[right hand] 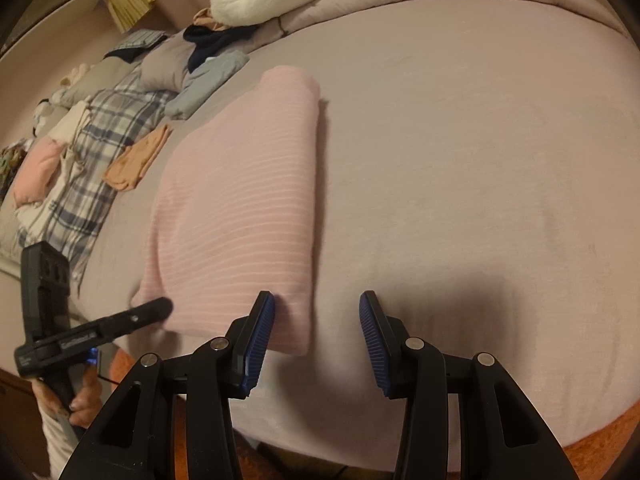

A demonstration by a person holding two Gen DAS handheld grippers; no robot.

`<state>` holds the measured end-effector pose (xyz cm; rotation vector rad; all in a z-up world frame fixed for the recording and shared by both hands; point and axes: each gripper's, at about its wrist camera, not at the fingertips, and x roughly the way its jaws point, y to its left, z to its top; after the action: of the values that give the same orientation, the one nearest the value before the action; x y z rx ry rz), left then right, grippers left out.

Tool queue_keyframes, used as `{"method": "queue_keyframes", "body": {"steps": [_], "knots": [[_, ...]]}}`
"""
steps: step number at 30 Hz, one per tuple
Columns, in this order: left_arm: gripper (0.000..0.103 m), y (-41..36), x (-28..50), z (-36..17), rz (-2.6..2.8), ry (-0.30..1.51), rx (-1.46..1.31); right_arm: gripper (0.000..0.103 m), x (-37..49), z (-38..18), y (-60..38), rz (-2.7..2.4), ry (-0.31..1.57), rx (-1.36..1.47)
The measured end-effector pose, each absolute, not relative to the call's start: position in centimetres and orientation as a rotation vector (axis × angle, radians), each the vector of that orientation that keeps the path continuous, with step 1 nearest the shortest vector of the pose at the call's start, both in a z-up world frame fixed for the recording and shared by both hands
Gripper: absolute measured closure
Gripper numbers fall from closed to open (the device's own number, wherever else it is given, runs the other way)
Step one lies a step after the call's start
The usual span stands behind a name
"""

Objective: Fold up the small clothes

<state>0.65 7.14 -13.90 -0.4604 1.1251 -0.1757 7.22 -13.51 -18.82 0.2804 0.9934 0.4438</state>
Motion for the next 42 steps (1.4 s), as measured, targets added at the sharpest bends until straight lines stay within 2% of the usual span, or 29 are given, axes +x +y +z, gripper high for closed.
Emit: {"method": "queue_keyframes", "body": {"steps": [3, 9, 12, 13, 14, 15, 17, 19, 20, 22, 29, 37, 39, 41, 42], "knots": [[0.089, 6.5, 0.1, -12.8, -0.163, 1.100, -0.396, 0.059, 7.0, -18.3, -13.3, 0.463, 0.987, 0.268], [0.086, 6.4, 0.5, -15.0, -0.135, 1.125, -0.400, 0.059, 7.1, -18.8, -12.3, 0.495, 1.009, 0.253], [0.080, 6.5, 0.4, -14.2, -0.156, 1.126, -0.387, 0.059, 7.1, -19.0, -11.7, 0.485, 1.019, 0.230], [0.075, 6.7, 0.4, -13.8, -0.168, 1.126, -0.384, 0.059, 7.1, -18.9, -11.7, 0.487, 1.016, 0.224], [0.064, 7.0, 0.4, -13.2, -0.164, 1.113, -0.380, 0.059, 7.1, -18.7, -11.7, 0.486, 1.011, 0.218], [0.057, 7.3, 0.4, -12.8, -0.154, 1.087, -0.378, 0.059, 7.2, -18.5, -11.8, 0.484, 1.005, 0.213], [0.028, 8.1, 0.7, -11.9, -0.149, 1.014, -0.394, 0.057, 7.6, -18.3, -12.1, 0.483, 0.998, 0.222], [0.019, 8.7, 1.4, -11.7, -0.156, 0.970, -0.436, 0.038, 8.3, -18.4, -12.5, 0.481, 0.995, 0.248], [0.019, 8.7, 1.8, -11.7, -0.174, 0.969, -0.454, 0.025, 8.7, -18.3, -12.7, 0.479, 0.993, 0.261], [0.016, 8.4, 3.2, -12.3, -0.237, 0.980, -0.484, 0.023, 9.5, -18.1, -12.7, 0.492, 0.982, 0.271], [0.015, 6.7, 7.0, -15.3, -0.327, 1.095, -0.494, 0.020, 13.5, -18.6, -11.1, 0.616, 1.025, 0.334], [0.016, 3.9, 9.3, -15.8, -0.386, 1.129, -0.446, 0.020, 16.3, -19.6, -7.9, 0.696, 1.107, 0.356], [0.024, 3.2, 9.7, -15.6, -0.371, 1.129, -0.409, 0.020, 16.4, -19.6, -7.0, 0.685, 1.113, 0.328], [0.041, 2.9, 9.7, -15.6, -0.352, 1.133, -0.400, 0.021, 16.6, -19.5, -7.0, 0.691, 1.113, 0.318], [0.046, 2.8, 9.7, -15.5, -0.336, 1.133, -0.390, 0.027, 16.6, -19.6, -6.7, 0.691, 1.113, 0.305]]}}
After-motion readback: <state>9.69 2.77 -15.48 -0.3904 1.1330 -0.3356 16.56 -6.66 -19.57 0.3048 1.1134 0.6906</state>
